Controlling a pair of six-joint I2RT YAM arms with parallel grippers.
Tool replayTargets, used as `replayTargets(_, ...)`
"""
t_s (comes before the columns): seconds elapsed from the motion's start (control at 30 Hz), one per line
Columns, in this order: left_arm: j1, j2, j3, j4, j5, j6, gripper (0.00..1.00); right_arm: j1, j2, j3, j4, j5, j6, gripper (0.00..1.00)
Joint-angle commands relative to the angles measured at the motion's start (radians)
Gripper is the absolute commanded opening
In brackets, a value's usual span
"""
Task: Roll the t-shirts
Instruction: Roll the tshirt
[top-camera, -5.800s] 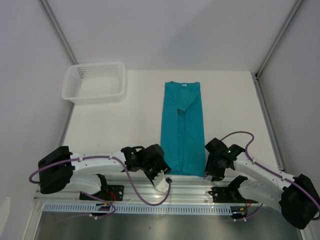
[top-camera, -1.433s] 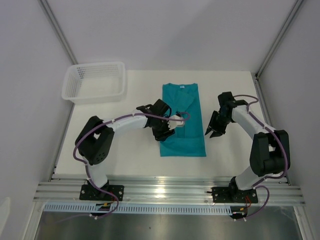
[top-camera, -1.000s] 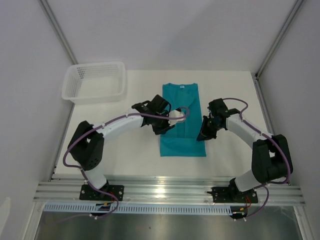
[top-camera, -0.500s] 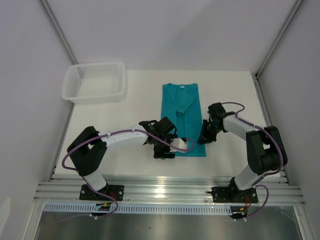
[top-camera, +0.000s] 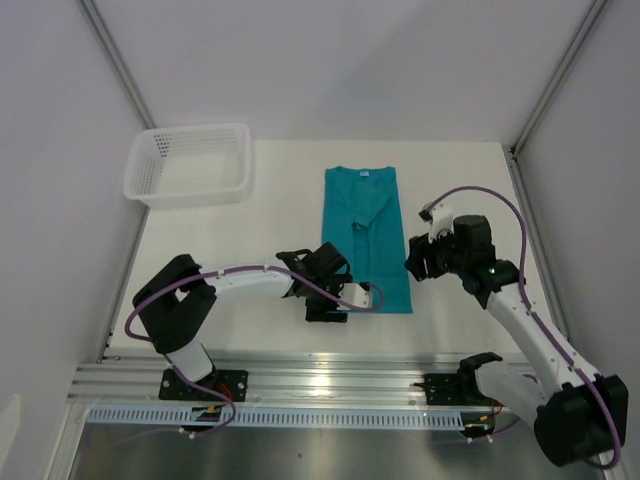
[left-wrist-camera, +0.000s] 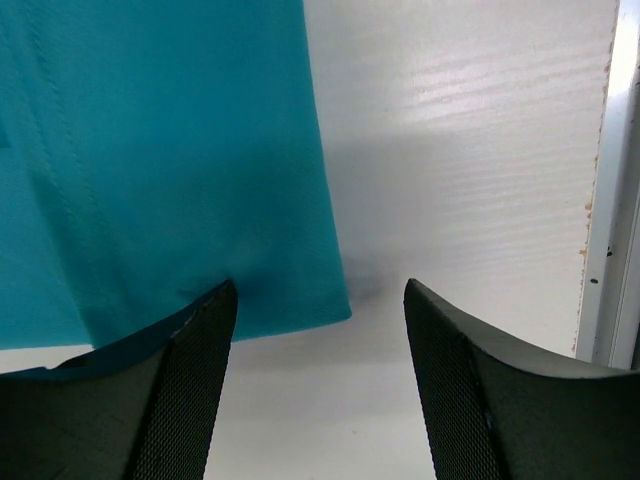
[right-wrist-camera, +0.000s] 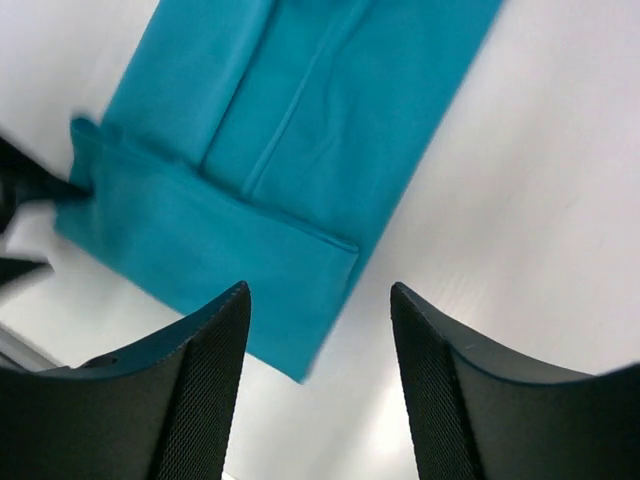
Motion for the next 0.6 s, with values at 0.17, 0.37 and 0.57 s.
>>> replayTargets(0.17,-0.006,-0.038,-0.045,0.092,-0.033,-0.034,0.69,0.012,-0.178,-0.215,-0.129,-0.313,-0.81,0.59)
replayTargets(0.37,-0.008,-0.041,-0.065,0.11,-0.053,-0.038,0.59,0.063,-0.116,-0.256,-0.145,-0.326,-0.986,0.55)
replayTargets(0.57,-0.008,-0.044,-0.063,0.112,-0.068,-0.041,0.45,0.155,-0.05,-0.311,-0.036,-0.294,-0.985,0.55)
